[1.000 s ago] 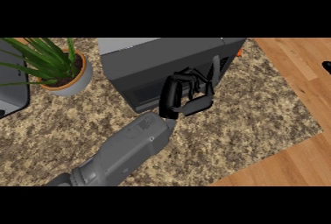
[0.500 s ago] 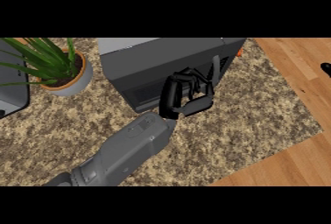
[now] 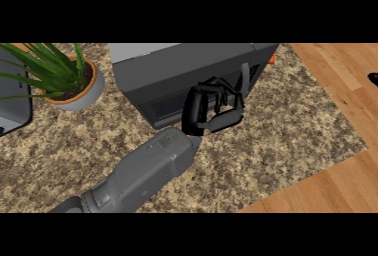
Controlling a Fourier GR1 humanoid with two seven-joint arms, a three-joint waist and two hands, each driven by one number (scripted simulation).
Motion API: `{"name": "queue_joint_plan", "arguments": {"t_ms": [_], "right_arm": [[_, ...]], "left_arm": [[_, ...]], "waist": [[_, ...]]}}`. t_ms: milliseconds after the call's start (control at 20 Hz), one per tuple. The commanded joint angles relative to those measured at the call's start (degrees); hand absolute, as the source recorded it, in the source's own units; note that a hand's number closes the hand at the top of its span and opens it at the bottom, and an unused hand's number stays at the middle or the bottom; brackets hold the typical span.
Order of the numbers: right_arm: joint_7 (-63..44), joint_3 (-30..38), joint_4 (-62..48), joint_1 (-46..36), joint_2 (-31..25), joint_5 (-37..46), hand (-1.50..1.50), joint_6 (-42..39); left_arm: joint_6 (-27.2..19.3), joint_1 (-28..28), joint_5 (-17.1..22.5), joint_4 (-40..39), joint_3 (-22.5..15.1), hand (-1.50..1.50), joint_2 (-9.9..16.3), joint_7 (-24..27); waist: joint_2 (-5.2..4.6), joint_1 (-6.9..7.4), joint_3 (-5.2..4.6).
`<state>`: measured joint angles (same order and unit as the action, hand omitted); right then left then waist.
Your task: Pick up the milk, place it into the microwave and close the microwave
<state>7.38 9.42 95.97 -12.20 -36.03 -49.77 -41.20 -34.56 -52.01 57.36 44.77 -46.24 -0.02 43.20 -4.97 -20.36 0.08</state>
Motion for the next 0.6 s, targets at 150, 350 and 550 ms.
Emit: {"name": "queue_joint_plan", "arguments": {"t_ms": [150,350,550], "right_arm": [[-1.17,0.41,-0.04,-0.69,-2.01,-1.43,-1.5,-0.71],[-1.11,-0.13,0.41,-0.74,-2.09,-3.58,-1.5,-2.19],[-1.22,-0.65,0.47,-1.24,-2.21,-5.19,-1.5,-3.09]], "left_arm": [[1.07,-4.03,2.29,-5.34,2.0,1.5,0.02,-1.88],[1.65,-4.59,0.59,-6.44,-0.8,1.5,0.02,-0.96],[-0.15,-4.72,0.39,-8.84,-2.43,1.5,0.02,-2.57]], "waist": [[-0.97,-0.44,-0.17],[-0.87,-1.0,0.07],[-0.86,-0.33,0.21]]}}
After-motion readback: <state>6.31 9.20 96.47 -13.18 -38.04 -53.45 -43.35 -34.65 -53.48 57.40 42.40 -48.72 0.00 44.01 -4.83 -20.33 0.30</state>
